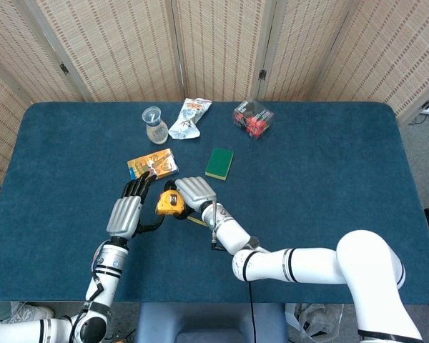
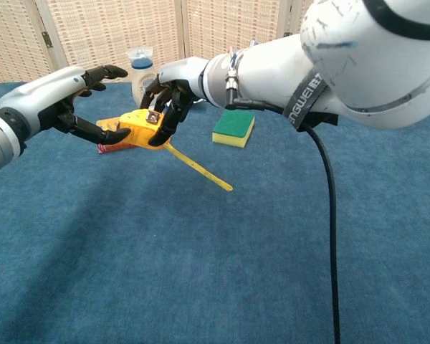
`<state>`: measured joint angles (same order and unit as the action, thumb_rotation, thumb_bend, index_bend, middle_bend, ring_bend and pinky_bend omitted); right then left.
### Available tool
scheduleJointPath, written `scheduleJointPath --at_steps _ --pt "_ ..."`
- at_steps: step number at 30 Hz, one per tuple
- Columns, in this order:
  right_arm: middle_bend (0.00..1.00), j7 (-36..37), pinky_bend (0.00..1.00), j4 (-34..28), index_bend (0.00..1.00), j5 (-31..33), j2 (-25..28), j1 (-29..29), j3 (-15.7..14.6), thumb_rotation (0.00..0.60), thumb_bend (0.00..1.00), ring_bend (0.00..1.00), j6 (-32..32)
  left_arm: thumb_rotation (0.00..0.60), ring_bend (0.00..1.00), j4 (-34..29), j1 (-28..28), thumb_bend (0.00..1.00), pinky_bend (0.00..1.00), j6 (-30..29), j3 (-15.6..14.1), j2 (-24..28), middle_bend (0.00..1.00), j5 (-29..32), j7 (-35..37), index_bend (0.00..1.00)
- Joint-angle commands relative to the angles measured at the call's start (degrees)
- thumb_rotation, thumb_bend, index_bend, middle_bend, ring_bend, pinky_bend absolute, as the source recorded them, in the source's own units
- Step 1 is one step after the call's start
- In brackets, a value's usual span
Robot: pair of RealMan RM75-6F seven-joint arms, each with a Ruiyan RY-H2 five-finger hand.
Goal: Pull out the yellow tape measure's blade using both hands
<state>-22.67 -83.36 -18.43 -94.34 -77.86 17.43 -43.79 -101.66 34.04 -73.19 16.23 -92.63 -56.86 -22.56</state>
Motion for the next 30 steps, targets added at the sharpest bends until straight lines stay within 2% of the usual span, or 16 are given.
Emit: scheduleJointPath --at_steps 1,16,30 --pt "0.47 0.1 0.21 0.0 0.57 -0.1 0.0 -0.1 0.0 0.600 0.30 0.42 0.1 0.536 0.00 0.1 0.1 0.37 0.00 0.0 0.0 -0.1 0.00 0.2 -0.2 0.00" --pt "0.47 0.0 0.21 0.1 0.58 -0.4 0.2 -0.1 -0.8 0.600 0.30 0.42 0.2 0.530 0.00 0.8 0.2 0.39 0.00 -0.4 0.1 -0.1 0.00 1.2 -0.6 0.00" --pt "0.47 0.2 0.21 0.0 0.58 -0.8 0.3 0.1 -1.1 0.600 0.30 0.42 -0.1 0.534 0.00 1.3 0.0 0.54 0.00 -0.7 0.0 0.4 0.00 1.8 -1.1 0.00"
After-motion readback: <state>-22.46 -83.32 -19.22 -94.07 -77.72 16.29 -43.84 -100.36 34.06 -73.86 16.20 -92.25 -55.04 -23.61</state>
